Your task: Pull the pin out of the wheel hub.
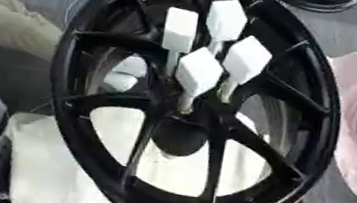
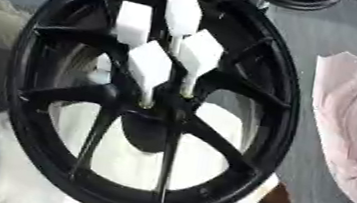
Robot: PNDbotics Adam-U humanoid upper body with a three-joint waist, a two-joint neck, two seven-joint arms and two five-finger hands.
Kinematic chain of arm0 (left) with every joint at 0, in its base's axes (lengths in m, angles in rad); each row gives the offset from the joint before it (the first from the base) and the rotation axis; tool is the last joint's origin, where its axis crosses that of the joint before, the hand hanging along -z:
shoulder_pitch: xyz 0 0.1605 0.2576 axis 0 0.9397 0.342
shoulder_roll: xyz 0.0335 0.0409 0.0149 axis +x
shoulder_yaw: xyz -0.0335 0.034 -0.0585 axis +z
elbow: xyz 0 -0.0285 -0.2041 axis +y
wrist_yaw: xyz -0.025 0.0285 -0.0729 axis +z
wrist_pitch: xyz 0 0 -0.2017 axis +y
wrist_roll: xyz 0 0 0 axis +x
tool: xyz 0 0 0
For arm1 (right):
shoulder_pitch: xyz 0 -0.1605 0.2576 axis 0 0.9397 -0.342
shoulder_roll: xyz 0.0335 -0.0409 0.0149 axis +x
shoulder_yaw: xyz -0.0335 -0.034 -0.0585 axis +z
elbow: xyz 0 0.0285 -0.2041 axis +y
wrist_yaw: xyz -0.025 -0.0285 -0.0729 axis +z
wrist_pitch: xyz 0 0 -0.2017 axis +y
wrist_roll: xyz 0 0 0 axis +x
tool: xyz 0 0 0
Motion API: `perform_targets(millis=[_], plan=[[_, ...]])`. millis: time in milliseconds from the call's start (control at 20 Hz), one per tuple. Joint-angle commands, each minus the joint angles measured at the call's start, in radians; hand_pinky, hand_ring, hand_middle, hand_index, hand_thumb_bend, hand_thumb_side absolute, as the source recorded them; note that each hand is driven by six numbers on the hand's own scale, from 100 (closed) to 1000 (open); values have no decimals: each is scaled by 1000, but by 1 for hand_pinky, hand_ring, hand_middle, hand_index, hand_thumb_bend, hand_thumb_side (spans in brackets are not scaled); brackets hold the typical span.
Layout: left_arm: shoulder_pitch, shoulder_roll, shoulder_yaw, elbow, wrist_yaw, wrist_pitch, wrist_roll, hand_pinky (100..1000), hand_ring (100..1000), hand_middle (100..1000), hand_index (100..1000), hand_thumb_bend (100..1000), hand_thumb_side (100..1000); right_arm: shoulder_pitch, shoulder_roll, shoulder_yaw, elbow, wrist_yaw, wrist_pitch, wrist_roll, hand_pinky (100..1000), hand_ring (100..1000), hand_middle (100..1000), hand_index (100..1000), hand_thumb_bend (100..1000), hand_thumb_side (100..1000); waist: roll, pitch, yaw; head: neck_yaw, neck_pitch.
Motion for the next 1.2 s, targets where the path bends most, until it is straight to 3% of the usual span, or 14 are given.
perform_targets(millis=[50,250,400,800,1200], plan=[[-65,106,-64,-43,-47,32,-46,595,685,762,827,100,469,0,-38,-4,-21,7,-6,6,895,845,770,838,100,612,4,-27,-6,5,6],[-168,208,-167,-50,-110,32,-110,643,694,764,833,100,550,-2,-44,5,-18,7,-11,15,895,845,769,837,100,610,6,-24,-20,19,3],[-243,212,-242,-51,-148,32,-156,679,706,769,838,100,609,0,-47,8,-15,6,-14,21,895,844,767,837,100,610,7,-23,-23,21,-2],[-435,84,-434,-38,-186,127,-274,722,730,789,858,100,748,13,-44,6,-8,17,-24,30,895,844,766,836,100,612,3,-22,-6,15,0],[-645,-102,-632,153,-232,198,-411,779,777,831,887,100,754,20,-26,-2,-2,29,-30,27,895,844,765,835,100,616,-14,-16,17,5,3]])
